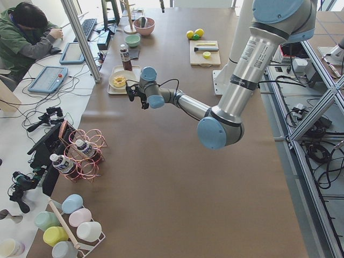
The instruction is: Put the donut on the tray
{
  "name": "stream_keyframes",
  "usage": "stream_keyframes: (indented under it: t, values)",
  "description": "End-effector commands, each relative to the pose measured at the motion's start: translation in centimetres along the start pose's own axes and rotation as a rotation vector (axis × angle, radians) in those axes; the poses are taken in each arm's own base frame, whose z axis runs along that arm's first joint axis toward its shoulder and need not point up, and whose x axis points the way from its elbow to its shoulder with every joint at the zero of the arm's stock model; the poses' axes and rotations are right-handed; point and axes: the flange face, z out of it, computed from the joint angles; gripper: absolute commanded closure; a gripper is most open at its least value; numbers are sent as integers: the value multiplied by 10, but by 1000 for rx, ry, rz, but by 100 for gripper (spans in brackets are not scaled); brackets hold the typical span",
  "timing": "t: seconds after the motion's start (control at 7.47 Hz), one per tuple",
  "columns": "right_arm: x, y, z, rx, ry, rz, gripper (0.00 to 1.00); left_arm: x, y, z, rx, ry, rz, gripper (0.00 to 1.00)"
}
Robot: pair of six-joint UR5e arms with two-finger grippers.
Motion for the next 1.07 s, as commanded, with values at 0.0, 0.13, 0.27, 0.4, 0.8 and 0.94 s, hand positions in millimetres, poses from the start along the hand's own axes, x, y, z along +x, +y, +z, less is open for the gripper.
stream_keyframes:
  t: [0.0,0.13,0.27,0.4,0.8,0.94]
  values:
    - [39,26,-3,3,10,67,0,-127,-61,-100,-47,-152,318,1]
    - [53,38,-4,7,10,97,0,-171,-96,-133,-52,-193,442,1]
    - [64,48,-4,6,10,119,0,-219,-127,-161,-84,-251,549,1]
    - [71,56,-3,6,7,139,0,-251,-149,-183,-106,-312,634,1]
    - [76,63,2,-4,6,148,0,-342,-185,-245,-199,-390,732,1]
    - [76,63,2,-4,6,150,0,-393,-177,-238,-254,-421,683,1]
